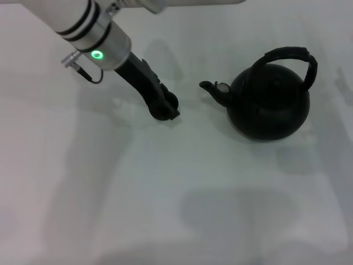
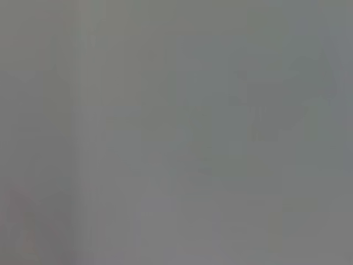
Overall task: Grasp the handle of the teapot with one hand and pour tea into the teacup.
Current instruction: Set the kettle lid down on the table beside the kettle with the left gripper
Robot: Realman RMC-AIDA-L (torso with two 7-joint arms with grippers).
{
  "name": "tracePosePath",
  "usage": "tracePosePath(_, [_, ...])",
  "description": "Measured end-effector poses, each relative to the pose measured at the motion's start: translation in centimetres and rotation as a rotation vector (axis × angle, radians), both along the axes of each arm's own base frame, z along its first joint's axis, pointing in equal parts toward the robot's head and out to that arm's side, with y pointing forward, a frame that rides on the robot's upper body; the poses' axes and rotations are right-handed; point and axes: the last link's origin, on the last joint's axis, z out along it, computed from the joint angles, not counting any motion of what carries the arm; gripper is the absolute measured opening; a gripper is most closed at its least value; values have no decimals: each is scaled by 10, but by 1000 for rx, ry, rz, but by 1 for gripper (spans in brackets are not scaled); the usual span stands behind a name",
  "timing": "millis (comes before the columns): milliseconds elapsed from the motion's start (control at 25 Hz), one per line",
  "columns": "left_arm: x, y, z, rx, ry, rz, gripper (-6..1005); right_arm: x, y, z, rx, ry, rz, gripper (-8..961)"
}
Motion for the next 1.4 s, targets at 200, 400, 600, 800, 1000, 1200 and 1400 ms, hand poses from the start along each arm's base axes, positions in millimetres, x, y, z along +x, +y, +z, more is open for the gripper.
tracePosePath(200, [3,-4,-10,-30,25,-31,696,0,0,0,0,1,1,875])
tracePosePath(400, [4,-6,-16,-31,26,-44,696,-1,0,0,1,2,2,875])
tracePosePath(600, [1,-8,-18,-43,52,-61,696,-1,0,0,1,2,2,875])
tracePosePath(800, [0,-8,-19,-40,60,-60,695,-1,1,0,1,3,3,875])
tracePosePath(1000, [0,-8,-19,-35,61,-60,695,-1,0,-1,1,4,3,874])
tracePosePath(1200, [0,-8,-20,-34,61,-60,695,-1,0,-1,1,4,3,874])
tracePosePath(1400, [-1,-8,-20,-35,60,-59,695,-1,0,-1,0,4,1,874])
